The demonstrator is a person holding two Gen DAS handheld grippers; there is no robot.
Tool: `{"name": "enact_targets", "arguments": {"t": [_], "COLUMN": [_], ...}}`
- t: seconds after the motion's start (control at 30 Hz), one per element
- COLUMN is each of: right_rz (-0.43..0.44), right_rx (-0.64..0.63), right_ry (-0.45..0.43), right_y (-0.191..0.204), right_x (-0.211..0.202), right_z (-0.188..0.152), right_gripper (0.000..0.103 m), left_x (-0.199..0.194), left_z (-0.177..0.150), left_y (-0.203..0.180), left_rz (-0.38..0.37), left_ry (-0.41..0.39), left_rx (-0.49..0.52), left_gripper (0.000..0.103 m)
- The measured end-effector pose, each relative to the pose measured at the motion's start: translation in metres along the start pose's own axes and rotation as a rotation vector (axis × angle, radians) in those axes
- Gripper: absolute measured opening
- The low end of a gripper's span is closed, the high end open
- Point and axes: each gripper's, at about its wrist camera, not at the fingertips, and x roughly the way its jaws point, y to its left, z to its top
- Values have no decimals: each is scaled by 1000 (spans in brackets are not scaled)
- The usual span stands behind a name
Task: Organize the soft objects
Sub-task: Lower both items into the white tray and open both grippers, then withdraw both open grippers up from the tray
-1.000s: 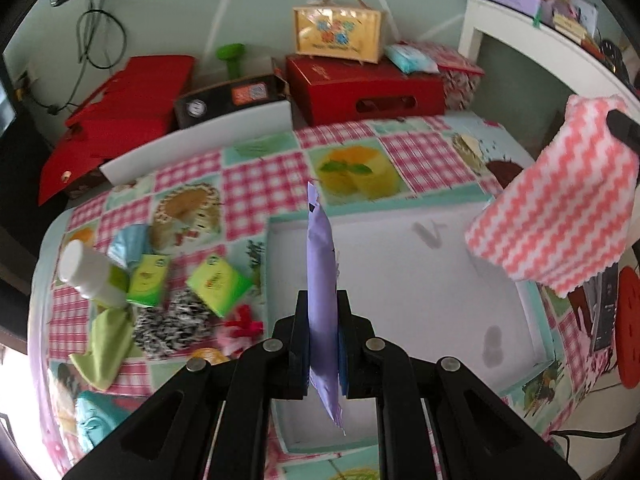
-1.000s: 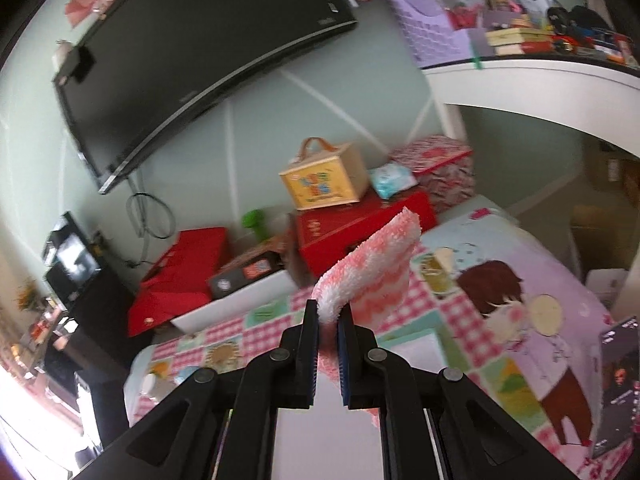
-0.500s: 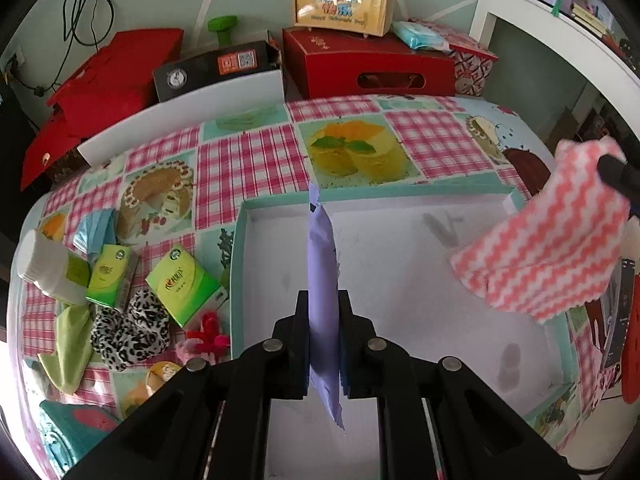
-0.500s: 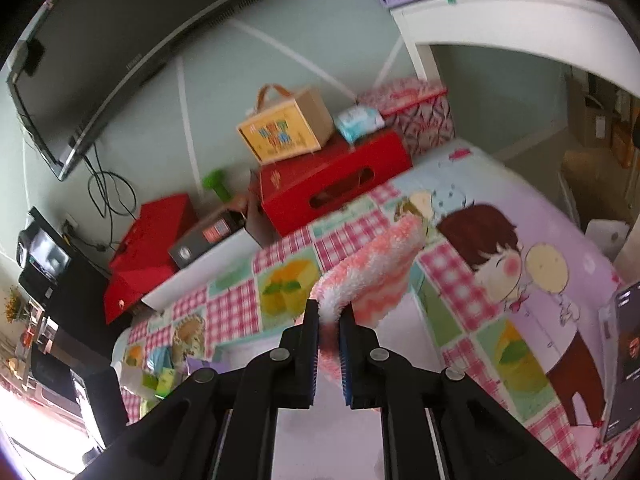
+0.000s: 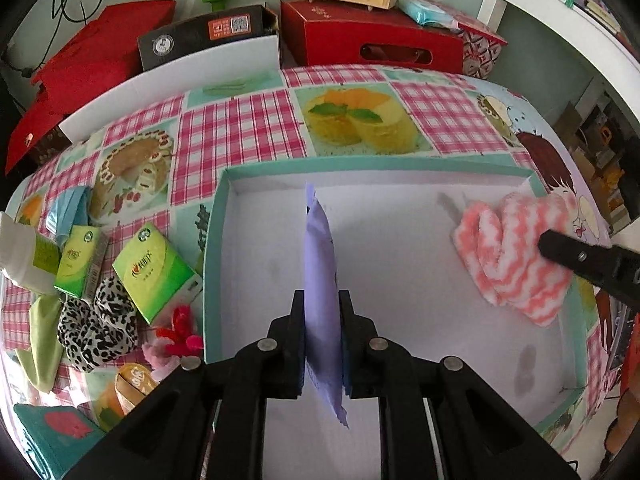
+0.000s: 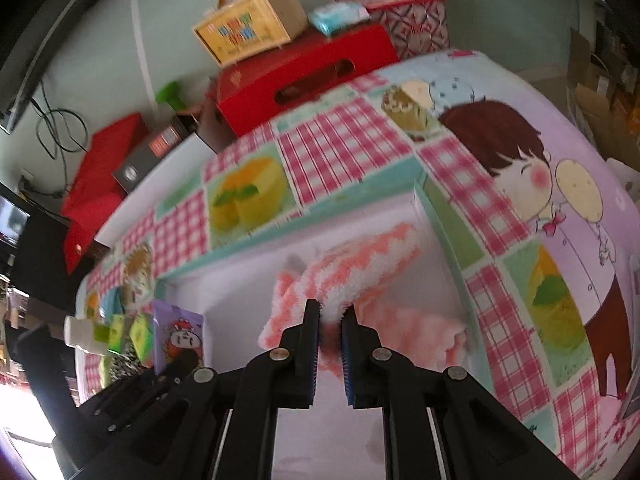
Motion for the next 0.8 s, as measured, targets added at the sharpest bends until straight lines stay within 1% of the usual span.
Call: {"name": "enact_targets", "arguments": {"t": [0.07,0.1,0.13,0.17,0.23,0.3,0.37,0.4,0.43,0.47,0.5,0.53,0.6,0.63,0.8], "right_rz": [-39,-56,-65,-69,-87,-114,-135,-142,-149,-158,-170,-183,-197,-199,-207], "right_rx": [-15,-17,-19,-24,-38,-58,-79,-89,-100,-109,-120,-131,-149,-154,-186], "right_ry": [27,37,45,52,67,79,90,96,99,99,97,91,83,81,66], "right_y": [1,1,1,1,4,7,11,13,15,17,19,22,25,26,32], "right_x": [7,9,12,13,16,20,23,24,24,24,23,22,21,21,19], "right_z": [-3,-4,-4,-5,-7,-8,-10,-10,-11,-11,-12,-12,-12,-11,-11], "right_gripper": [13,13,17,20,36,45,46,48,54,57,63,66,70,73,80], "left_x": [1,0,-1,-2,-3,-4,-5,-6,-7,-9,-10,-11,-13,-14,-14], "left_z": [0,-1,-1,-1,-2,-3,-3,-3,-2,-2,-2,-2,-2,-1,0], "left_y": [0,-1,-1,-1,-1,-2,-1,-1,0,1,1,2,5,7,17], "left_rz": [-14,-18,-22,-28,-25,-20,-20,-19,-17,-13,-11,-7,-4,-5,-16], "left_ry": [8,11,12,9,7,7,10,9,7,3,0,-5,-12,-13,-5], "left_rx": [-3,-4,-5,-6,-5,-4,-7,-8,-10,-11,-11,-15,-26,-33,-84], "left_gripper": [33,51,62,63,63,63,63,63,63,63,65,69,73,73,74]}}
